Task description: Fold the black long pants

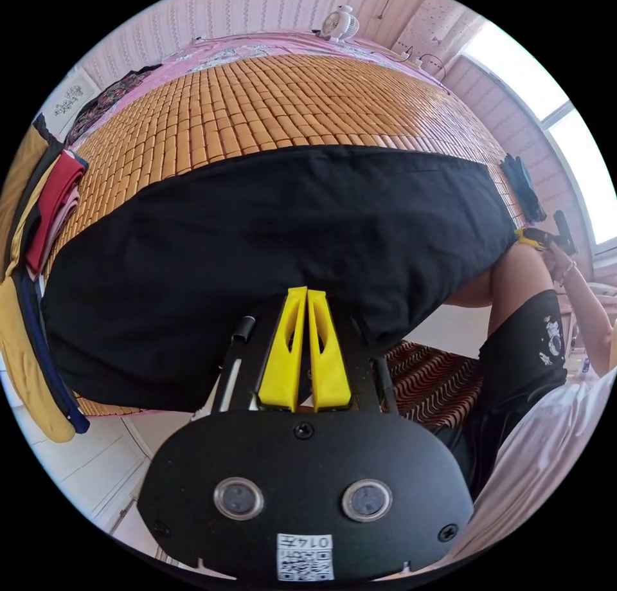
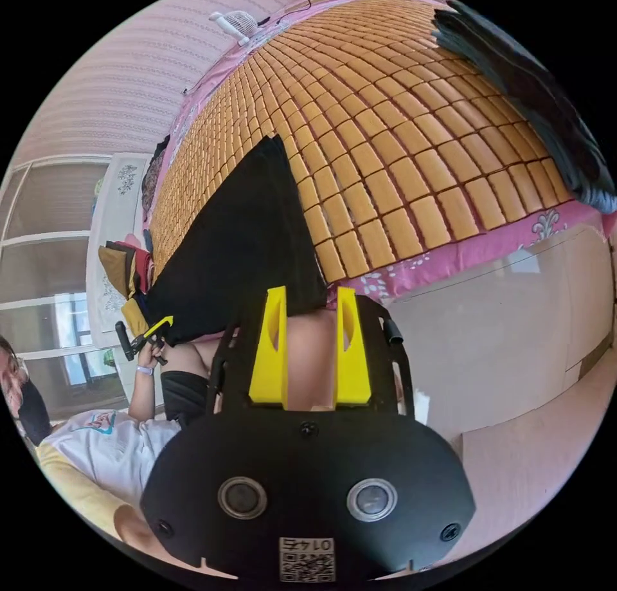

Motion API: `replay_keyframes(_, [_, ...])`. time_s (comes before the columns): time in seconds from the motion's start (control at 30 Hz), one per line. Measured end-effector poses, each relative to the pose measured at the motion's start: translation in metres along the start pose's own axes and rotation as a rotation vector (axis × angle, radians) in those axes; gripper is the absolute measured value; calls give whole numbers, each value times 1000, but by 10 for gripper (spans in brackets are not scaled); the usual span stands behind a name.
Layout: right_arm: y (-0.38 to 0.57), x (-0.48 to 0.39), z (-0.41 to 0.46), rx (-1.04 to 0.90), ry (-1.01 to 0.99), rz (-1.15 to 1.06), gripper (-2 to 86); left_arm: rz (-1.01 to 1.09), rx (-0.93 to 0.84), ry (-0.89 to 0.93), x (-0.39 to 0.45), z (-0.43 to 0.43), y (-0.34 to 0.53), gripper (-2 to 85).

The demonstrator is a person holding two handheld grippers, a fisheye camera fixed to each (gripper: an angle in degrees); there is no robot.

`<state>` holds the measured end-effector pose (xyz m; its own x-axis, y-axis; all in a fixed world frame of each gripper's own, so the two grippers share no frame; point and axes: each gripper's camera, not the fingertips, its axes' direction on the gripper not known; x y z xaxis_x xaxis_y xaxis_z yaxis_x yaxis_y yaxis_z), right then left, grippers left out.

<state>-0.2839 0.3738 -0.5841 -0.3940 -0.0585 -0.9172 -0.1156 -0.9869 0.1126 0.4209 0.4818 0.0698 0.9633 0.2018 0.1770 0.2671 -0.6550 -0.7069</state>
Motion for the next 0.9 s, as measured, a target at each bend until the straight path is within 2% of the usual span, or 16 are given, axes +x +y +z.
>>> replay_keyframes(0.17, [5, 9, -14, -56, -8, -51, 29, -4, -10, 0, -2, 1, -1, -10])
replay_keyframes(0.33, [14, -4, -58, 53, -29, -168, 13, 48, -24, -43, 4, 3, -5, -10])
replay_keyframes(0.47, [16, -15, -113, 323, -88, -213, 9, 65, -15, 60, 8, 9, -14, -10])
replay_keyframes(0.63, [31, -31, -192, 654, -163, -250, 8, 209, 35, 185, 63, 28, -39, -10])
replay_keyframes(0.7, [39, -63, -225, 754, -202, -373, 9, 239, 44, 313, 95, 41, -58, -10])
replay_keyframes(0.83, [45, -146, -232, 712, -228, -605, 11, 223, 154, 544, 116, 29, -62, -10])
replay_keyframes(0.9, [48, -215, -199, 560, -271, -821, 13, 206, 281, 579, 101, -7, -39, -10])
